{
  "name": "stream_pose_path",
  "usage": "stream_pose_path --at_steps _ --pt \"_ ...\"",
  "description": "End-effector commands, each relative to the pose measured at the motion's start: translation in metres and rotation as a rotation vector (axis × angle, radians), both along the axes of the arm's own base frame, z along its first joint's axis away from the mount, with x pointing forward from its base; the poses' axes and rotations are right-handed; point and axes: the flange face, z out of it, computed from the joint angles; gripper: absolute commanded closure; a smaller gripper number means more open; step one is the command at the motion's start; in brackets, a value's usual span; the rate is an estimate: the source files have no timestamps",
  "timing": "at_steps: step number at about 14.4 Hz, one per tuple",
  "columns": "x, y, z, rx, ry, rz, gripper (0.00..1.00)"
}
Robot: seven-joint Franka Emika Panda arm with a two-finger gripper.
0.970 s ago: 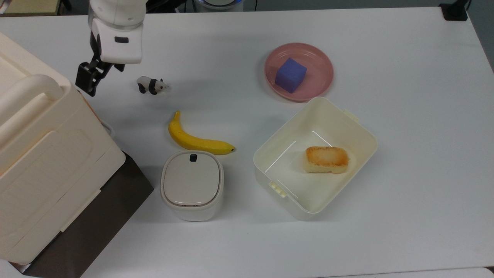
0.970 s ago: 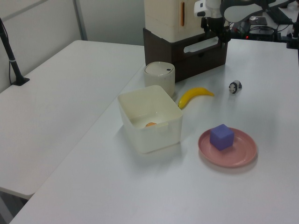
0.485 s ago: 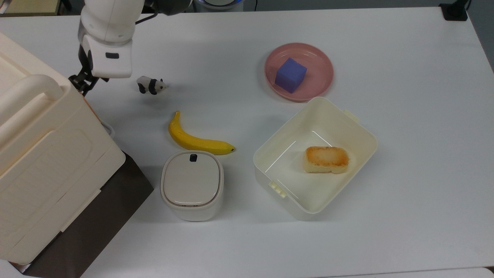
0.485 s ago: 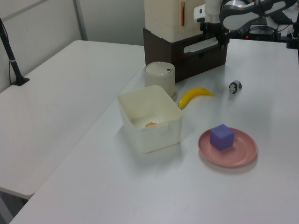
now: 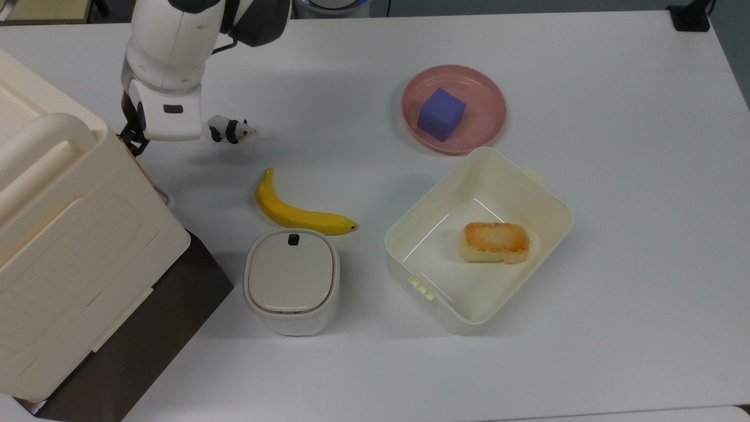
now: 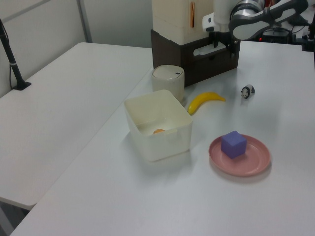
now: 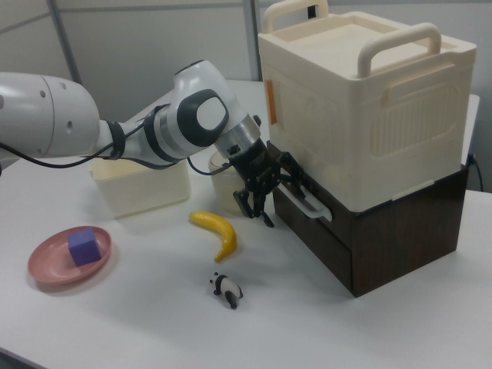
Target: Slide the drawer open
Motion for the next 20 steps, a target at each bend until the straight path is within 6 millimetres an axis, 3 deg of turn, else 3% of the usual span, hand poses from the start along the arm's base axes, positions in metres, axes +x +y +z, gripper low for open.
stream_pose_path --at_steps 1,8,13,20 --pt "0.002 0.0 0.0 -0.013 -0.005 0.035 0.0" --pt "0.002 0.03 -0.004 0.0 0.03 0.044 0.0" --pt "-0.001 0.04 -0.011 0.007 0.06 0.026 0.0" --pt "-0.005 0.077 -0.011 0.022 0.098 -0.039 0.0"
